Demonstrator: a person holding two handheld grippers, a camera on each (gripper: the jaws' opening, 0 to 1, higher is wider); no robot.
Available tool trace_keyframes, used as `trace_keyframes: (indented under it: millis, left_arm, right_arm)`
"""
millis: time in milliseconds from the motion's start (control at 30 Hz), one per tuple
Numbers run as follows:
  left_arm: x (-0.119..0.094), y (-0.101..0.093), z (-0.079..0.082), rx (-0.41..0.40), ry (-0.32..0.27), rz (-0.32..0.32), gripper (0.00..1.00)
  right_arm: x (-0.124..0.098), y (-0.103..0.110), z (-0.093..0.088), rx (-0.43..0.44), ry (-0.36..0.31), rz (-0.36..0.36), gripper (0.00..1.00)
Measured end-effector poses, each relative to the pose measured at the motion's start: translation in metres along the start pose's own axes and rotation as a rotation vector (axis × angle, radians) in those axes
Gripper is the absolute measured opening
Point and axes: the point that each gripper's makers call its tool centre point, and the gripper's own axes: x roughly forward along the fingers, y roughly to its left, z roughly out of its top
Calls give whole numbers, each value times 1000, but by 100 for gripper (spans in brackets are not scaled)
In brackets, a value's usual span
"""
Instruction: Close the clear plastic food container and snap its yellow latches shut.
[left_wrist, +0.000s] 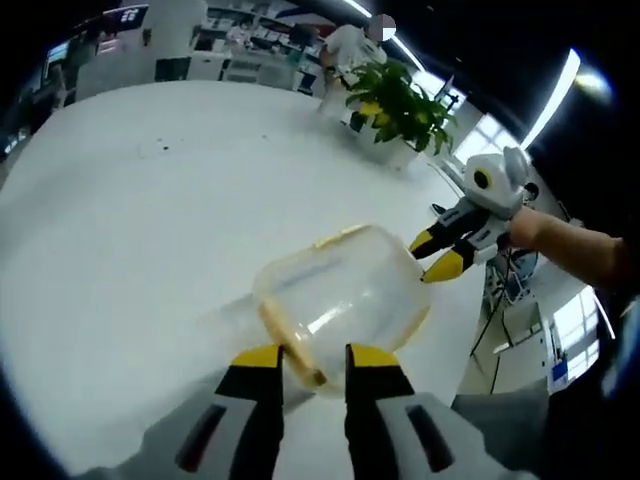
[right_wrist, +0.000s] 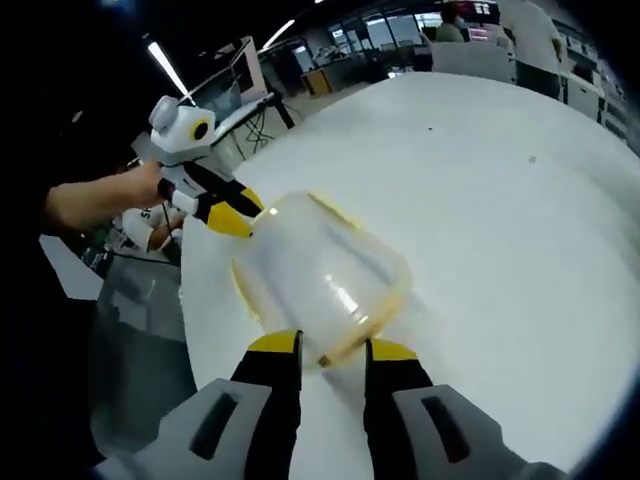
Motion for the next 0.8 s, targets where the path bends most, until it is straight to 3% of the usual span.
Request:
trace_keyframes:
  millis: [200, 467, 800]
  left_arm:
    - [-1, 1, -1, -32, -17, 16, 18]
    - [-2, 1, -2, -23, -13, 19, 18]
    - [-3, 0, 3, 120, -24, 52, 21]
  right_arm:
    - [0, 0, 7, 48, -5, -29, 22]
    - [2, -2, 15, 21, -18, -52, 23]
    - [-1, -1, 20, -153, 55, -122, 25]
